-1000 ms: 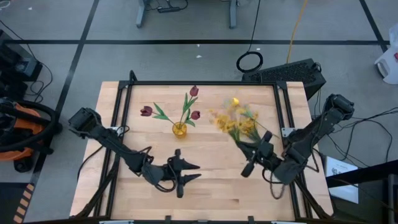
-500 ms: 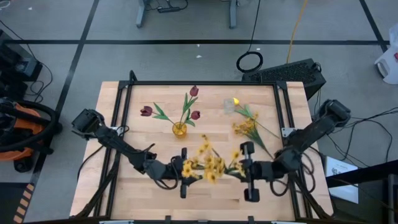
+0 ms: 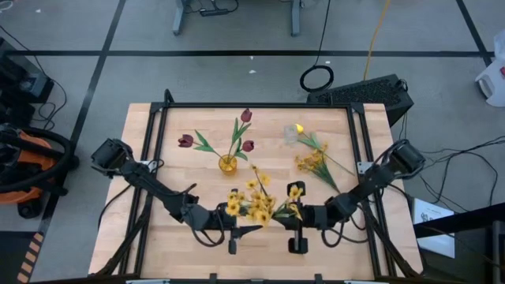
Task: Sort flowers into vase by color
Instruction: Put the yellow flowers into the transparent vase
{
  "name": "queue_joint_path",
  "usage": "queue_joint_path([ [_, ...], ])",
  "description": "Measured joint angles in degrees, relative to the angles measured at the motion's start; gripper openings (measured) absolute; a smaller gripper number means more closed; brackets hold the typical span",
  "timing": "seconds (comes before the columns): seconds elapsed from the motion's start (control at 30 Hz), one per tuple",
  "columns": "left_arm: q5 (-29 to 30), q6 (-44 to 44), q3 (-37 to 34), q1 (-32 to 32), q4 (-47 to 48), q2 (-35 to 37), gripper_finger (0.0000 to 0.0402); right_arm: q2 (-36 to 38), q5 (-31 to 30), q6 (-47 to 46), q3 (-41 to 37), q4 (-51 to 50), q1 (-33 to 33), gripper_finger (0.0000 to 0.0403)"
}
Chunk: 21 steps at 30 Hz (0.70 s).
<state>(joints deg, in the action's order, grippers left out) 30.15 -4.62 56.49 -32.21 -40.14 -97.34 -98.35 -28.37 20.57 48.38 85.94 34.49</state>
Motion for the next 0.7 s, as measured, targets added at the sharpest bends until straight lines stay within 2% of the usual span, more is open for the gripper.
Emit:
queue_joint_path([
  [0.17,0.04,-2.15,0.00,0.77,-0.26,-0.08,0.0144,-2.27,0.38,-1.89,0.00,3.00,-1.37,0.0000],
  [0.37,0.07,-2.56,0.00,1.71,-0.35,-0.18,0.0144,-2.83,4.87,-5.12,0.00,3.08,-2.92,0.0000],
  [0.7,0.03,-0.81,0.00,3.12,-7.58,-2.72,0.0144,-2.83,6.24,-4.70,0.00,2.45,-4.54,0.0000],
])
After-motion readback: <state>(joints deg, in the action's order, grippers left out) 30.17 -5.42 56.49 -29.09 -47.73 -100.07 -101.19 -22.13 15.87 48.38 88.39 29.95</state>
